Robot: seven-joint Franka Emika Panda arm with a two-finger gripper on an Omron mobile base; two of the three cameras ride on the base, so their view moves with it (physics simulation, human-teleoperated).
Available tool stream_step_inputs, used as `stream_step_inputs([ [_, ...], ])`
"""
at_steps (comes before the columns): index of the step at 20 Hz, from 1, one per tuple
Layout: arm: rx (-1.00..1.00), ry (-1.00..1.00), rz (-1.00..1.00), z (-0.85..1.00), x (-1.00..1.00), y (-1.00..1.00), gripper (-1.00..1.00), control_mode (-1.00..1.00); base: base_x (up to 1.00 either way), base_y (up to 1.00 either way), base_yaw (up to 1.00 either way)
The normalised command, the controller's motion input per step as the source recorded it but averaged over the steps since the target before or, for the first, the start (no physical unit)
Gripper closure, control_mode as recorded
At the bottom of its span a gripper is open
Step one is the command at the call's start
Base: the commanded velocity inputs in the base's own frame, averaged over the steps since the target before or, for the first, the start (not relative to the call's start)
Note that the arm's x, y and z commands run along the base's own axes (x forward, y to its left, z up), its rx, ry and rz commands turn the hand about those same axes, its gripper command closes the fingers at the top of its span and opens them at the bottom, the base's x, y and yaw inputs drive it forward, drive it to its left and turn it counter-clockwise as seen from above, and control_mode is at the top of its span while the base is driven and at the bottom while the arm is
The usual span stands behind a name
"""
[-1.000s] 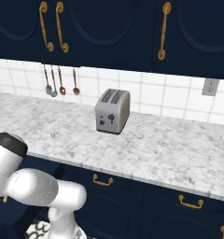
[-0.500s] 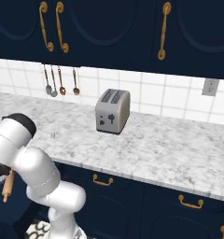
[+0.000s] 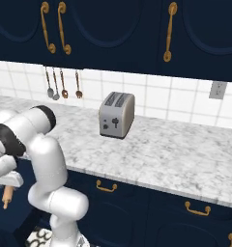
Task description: Pick the rolling pin from the drawer and place it on the counter.
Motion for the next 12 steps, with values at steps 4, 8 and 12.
stream_step_inputs([
  [4,0.0,0.0,0.13,-0.12,0.0,0.09,-1.0,-1.0,0.0,0.0,0.0],
  [8,0.0,-0.02,0.08,-0.03,-0.02,0.37,-1.0,-1.0,0.0,0.0,0.0],
  [12,-0.01,-0.02,0.08,-0.17,0.0,0.04,-1.0,-1.0,0.0,0.0,0.0],
])
